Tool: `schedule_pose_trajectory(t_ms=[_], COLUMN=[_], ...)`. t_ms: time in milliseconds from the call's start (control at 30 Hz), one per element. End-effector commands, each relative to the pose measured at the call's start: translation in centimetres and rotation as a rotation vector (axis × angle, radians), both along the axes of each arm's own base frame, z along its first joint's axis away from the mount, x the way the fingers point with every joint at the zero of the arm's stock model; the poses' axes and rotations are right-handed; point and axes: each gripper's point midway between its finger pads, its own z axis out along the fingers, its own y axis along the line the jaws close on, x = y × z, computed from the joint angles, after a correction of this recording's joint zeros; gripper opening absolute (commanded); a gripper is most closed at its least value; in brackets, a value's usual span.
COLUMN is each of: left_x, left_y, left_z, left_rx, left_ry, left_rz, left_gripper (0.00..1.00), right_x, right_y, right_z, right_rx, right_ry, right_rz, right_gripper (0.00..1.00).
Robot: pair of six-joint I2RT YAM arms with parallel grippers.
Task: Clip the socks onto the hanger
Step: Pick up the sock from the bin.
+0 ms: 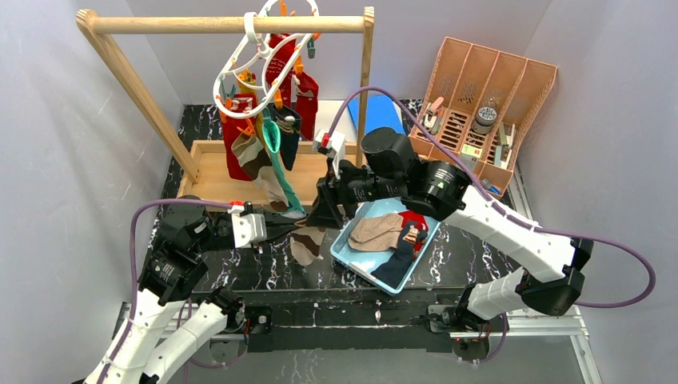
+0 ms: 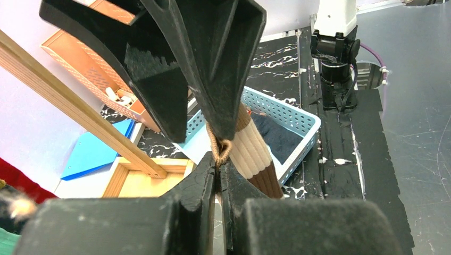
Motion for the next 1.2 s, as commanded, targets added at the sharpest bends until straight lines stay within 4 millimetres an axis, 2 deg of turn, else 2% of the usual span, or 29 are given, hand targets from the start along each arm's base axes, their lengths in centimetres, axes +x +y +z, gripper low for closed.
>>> schedule_pose_trajectory(t_ms=[0, 200, 700, 900, 1000, 1167], left_x=[-0.9, -0.9, -0.8, -0.7, -0.6, -0.6], left_y=[0.3, 0.4, 0.4, 0.3, 0.3, 0.3], left_z=[1.4, 1.5, 2.1, 2.1, 2.1, 1.6], left_rx=[-0.018, -0.017, -0.019, -0.018, -0.017, -0.012], left_ry=[-0.036, -0.041, -0.054, -0.054, -0.052, -0.044], left_rz=[-0.013, -0.012, -0.007, -0.006, -0.003, -0.003], left_gripper=[0.00, 0.00, 0.00, 0.00, 0.00, 0.00], right_x=[1.1, 1.9, 0.5, 0.2, 0.3, 0.7], right_y=[-1.0, -1.1, -1.0, -0.9, -1.1, -1.3], right_z=[4.1, 3.7, 1.2, 0.8, 1.3, 3.1], right_rx=[0.128, 0.112, 0.028, 0.018, 0.041, 0.106], right_ry=[-0.086, -0.093, -0.076, -0.079, -0.088, -0.113], right_rz=[-0.098, -0.146, -0.055, -0.043, -0.057, -0.093], right_gripper=[0.62, 0.61, 0.60, 0.60, 0.61, 0.64])
